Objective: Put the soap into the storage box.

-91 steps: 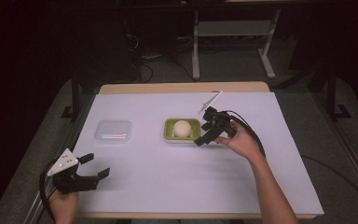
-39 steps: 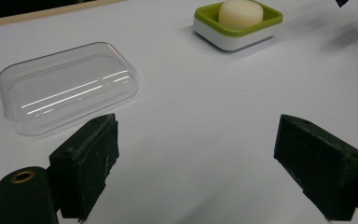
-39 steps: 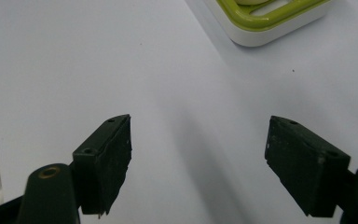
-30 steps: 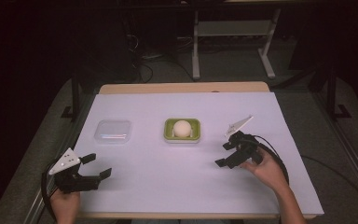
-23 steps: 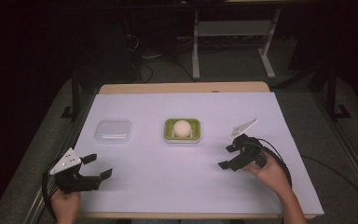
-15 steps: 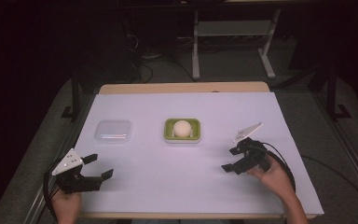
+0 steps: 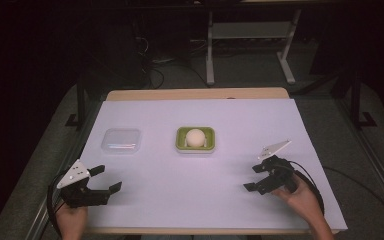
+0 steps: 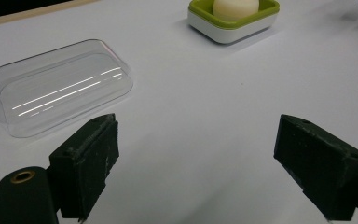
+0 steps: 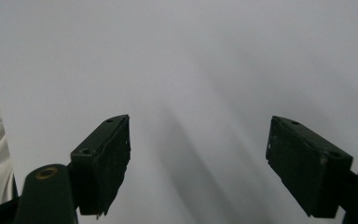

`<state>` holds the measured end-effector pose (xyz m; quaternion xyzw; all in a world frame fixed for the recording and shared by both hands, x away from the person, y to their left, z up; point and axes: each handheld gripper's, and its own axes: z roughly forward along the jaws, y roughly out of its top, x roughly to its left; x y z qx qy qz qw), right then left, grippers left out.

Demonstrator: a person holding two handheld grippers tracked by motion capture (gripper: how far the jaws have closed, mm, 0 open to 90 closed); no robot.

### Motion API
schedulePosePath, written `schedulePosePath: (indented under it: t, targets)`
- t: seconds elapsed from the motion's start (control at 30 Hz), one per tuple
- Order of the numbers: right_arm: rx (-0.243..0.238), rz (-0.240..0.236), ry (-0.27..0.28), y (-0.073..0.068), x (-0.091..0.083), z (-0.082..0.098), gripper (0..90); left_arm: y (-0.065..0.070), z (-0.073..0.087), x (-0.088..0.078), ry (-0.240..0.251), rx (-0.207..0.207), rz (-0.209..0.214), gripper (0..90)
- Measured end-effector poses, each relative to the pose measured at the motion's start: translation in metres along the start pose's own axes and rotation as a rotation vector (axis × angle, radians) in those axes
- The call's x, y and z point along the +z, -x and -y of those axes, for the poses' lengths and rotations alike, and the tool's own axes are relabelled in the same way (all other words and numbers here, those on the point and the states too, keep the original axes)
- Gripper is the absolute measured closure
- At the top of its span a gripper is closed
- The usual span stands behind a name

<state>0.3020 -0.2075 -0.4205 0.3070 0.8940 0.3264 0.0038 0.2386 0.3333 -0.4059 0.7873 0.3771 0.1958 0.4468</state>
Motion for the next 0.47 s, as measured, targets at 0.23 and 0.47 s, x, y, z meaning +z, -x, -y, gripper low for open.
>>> schedulePosePath:
  t: [0.23,0.47]
  targets:
    - [0.008,0.011,0.001,-0.007,-0.002,0.013,20.0,0.002,-0.001,0.002,-0.001,-0.002,0.003,13.2]
    - [0.037,0.014,0.031,-0.015,-0.009,0.031,19.4,0.003,0.0,0.002,-0.001,0.018,-0.001,13.3]
